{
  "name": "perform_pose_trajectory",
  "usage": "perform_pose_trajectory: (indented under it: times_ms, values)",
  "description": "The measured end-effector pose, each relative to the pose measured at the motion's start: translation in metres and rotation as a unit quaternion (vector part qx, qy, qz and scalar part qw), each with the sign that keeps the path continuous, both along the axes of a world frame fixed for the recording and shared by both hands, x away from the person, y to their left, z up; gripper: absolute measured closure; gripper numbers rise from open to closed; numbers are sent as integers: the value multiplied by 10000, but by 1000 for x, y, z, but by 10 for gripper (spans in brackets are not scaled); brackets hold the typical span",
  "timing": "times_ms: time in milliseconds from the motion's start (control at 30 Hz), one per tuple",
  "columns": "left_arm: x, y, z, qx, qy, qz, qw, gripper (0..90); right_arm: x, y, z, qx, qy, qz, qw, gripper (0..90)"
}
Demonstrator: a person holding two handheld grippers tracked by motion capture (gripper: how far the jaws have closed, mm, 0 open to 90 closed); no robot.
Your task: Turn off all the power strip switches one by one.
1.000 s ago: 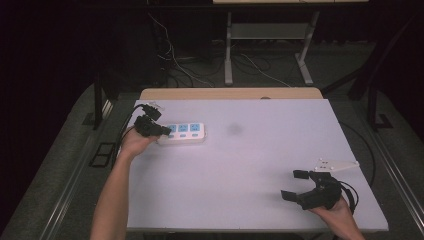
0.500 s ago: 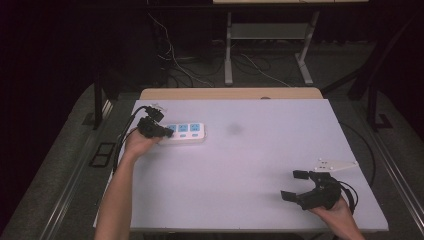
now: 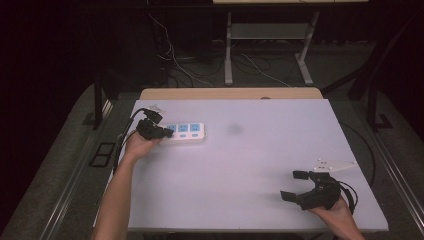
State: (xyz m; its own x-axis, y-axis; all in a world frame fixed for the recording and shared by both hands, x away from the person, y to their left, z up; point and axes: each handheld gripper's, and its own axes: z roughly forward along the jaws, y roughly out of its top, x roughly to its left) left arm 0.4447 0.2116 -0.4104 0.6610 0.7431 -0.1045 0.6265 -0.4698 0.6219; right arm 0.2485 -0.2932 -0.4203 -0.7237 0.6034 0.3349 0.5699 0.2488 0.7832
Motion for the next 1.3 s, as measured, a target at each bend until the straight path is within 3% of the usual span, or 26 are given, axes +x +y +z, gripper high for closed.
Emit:
perform_pose_trajectory:
  times_ms: [233, 400, 933, 1000, 1067, 1200, 1300]
  values:
    - [-1, -6, 1, 278, -53, -70, 9996, 900, -1, -1, 1, 10, -37, -27, 10000, 4]
    - [0, -3, 1, 139, 28, 11, 9999, 900, -2, -3, 2, 21, -46, -42, 10000, 4]
    - [1, -8, 4, 275, 87, 89, 9995, 896, -1, -3, 2, 38, -47, -51, 10000, 4]
    - [1, -7, 8, 241, 26, 104, 9997, 895, -1, -3, 2, 41, -43, -50, 10000, 4]
    - [1, -7, 9, 344, 97, 45, 9993, 895, -1, -3, 2, 37, -38, -50, 10000, 4]
    - [1, -4, 17, 169, 20, 85, 9998, 895, -1, -3, 2, 44, -40, -60, 10000, 4]
    - [1, -4, 26, 163, -35, 61, 9998, 895, -1, -3, 2, 30, -39, -52, 10000, 4]
